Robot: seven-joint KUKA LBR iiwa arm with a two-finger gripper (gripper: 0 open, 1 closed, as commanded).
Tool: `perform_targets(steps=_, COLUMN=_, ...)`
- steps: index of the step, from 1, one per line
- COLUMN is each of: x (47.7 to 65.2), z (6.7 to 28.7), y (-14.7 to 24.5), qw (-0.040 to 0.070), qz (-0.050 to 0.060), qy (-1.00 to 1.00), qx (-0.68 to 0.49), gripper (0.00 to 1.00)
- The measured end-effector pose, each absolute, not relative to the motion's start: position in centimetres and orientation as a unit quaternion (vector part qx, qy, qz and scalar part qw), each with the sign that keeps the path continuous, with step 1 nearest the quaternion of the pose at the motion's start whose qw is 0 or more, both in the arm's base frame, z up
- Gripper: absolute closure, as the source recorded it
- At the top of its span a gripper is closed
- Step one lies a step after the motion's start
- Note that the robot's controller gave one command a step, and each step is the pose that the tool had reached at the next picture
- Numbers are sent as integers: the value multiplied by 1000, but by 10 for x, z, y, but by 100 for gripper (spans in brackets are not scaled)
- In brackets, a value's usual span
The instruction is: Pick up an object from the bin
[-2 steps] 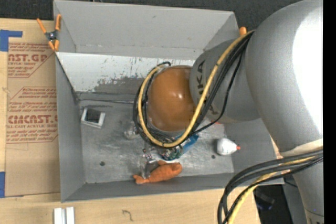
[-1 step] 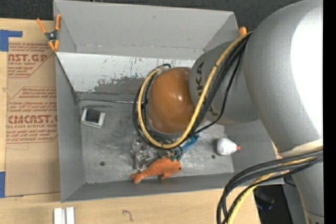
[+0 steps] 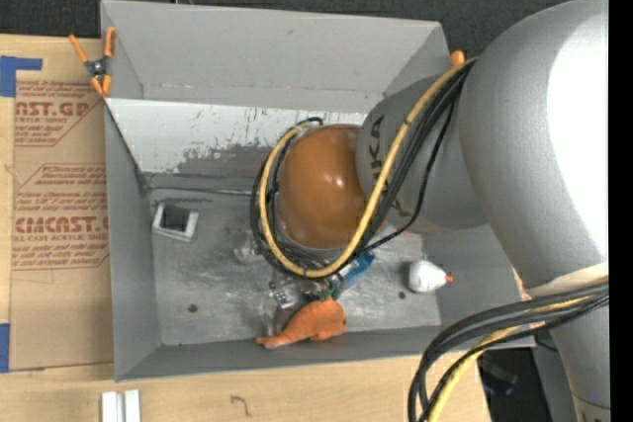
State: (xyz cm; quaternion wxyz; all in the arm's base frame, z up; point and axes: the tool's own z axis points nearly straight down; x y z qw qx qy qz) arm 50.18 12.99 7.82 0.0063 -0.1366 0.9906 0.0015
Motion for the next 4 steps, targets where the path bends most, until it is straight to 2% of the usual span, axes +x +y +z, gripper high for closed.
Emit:
perform_targets(steps=1, x=499, z=77, y=130, qw=0, qz=1, qy=991, qx=-137, gripper=100)
perform_targets(steps=2, x=502, z=78, y=130, qw=7, qz=2, qy=991, qx=-137, gripper=0)
perform_targets(steps=3, x=499, z=77, y=130, qw=0, qz=1, qy=991, qx=-137, gripper=100)
perform_targets(steps=4, x=499, z=77, y=130, qw=0, qz=1, qy=991, qx=-137, gripper=100)
